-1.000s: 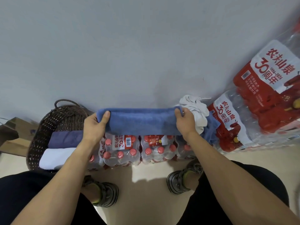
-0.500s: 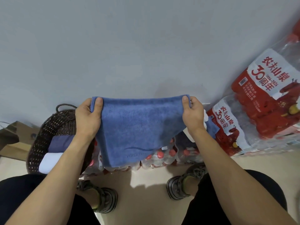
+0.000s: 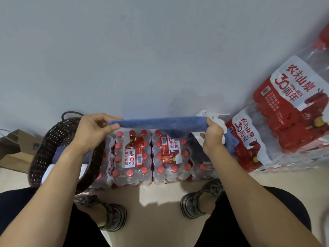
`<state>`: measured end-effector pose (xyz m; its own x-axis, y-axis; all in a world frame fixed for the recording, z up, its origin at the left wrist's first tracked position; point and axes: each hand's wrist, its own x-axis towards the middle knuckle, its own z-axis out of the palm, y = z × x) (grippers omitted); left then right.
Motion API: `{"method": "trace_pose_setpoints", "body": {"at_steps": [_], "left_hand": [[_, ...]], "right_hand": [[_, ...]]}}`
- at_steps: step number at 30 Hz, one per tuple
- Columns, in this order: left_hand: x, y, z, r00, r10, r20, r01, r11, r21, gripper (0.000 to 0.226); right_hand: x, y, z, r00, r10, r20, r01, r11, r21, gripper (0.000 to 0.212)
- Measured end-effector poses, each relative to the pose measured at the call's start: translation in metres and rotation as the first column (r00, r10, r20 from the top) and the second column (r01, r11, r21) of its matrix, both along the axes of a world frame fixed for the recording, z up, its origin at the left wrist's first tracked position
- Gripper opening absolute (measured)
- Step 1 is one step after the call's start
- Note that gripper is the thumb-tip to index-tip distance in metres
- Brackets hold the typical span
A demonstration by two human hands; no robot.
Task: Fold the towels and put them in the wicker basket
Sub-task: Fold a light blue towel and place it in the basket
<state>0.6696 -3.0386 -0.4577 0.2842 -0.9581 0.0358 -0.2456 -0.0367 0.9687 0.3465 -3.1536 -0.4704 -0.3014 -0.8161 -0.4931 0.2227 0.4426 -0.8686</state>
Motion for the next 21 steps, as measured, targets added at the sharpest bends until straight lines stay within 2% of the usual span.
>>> {"method": "trace_pose_setpoints", "body": {"at_steps": [2,4,6,9,11,13,15,18,21], "left_hand": [[0.000,0.007,-0.016,0.995,-0.075,0.067,0.064,0.987,0.149,0.016],[-0.002,0.014,-0.037,0.976,-0.165,0.140,0.118,0.948,0.296,0.023],[-0.003,0.023,-0.059,0.951,-0.259,0.168,0.165,0.887,0.432,0.024],[0.000,0.035,-0.088,0.874,-0.403,0.271,0.160,0.765,0.623,0.017],[0.002,0.040,-0.100,0.780,-0.517,0.353,0.127,0.683,0.719,0.008],[0.001,0.042,-0.105,0.694,-0.622,0.362,0.114,0.592,0.798,0.005],[-0.002,0.043,-0.105,0.636,-0.702,0.319,0.115,0.495,0.861,0.008],[-0.004,0.044,-0.105,0.618,-0.736,0.276,0.092,0.416,0.905,0.008],[-0.002,0.043,-0.109,0.685,-0.687,0.243,0.079,0.402,0.912,0.003]], "right_hand": [[-0.006,0.013,-0.019,0.978,0.112,-0.178,-0.100,0.992,0.079,0.031],[-0.015,0.026,-0.036,0.910,0.255,-0.328,-0.209,0.963,0.170,0.031],[-0.023,0.034,-0.055,0.848,0.374,-0.376,-0.297,0.922,0.247,0.032],[-0.029,0.043,-0.080,0.750,0.572,-0.333,-0.452,0.810,0.374,0.027],[-0.032,0.054,-0.090,0.632,0.728,-0.267,-0.551,0.664,0.505,0.035],[-0.035,0.065,-0.094,0.494,0.842,-0.214,-0.622,0.515,0.590,0.038],[-0.038,0.070,-0.095,0.427,0.886,-0.179,-0.665,0.442,0.602,0.037],[-0.041,0.069,-0.094,0.388,0.908,-0.159,-0.707,0.404,0.580,0.034],[-0.041,0.066,-0.095,0.324,0.933,-0.154,-0.740,0.351,0.573,0.030]]}}
